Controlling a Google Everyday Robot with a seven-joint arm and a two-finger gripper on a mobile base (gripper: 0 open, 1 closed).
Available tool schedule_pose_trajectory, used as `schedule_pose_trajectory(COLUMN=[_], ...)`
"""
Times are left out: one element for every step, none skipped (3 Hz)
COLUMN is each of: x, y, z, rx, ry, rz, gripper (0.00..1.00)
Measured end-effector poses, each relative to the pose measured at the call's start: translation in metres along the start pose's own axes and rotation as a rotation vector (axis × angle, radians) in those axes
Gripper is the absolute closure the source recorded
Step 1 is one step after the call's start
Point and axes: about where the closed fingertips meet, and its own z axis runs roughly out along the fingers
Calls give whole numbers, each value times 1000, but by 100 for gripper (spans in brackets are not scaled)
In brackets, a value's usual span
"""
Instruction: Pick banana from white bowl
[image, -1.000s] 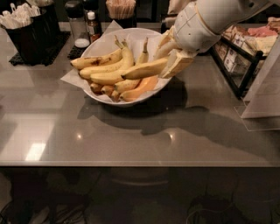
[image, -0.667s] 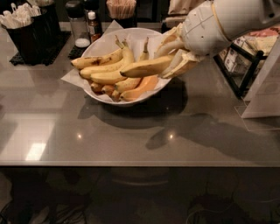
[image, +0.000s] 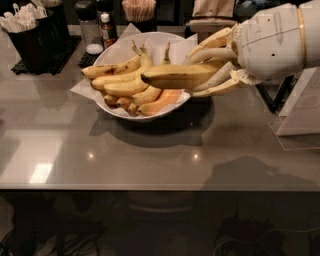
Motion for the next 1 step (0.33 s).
schedule_pose_trajectory(x=[0], y=[0], z=[0], rx=[-1], ry=[1], rz=[-1], gripper=[100])
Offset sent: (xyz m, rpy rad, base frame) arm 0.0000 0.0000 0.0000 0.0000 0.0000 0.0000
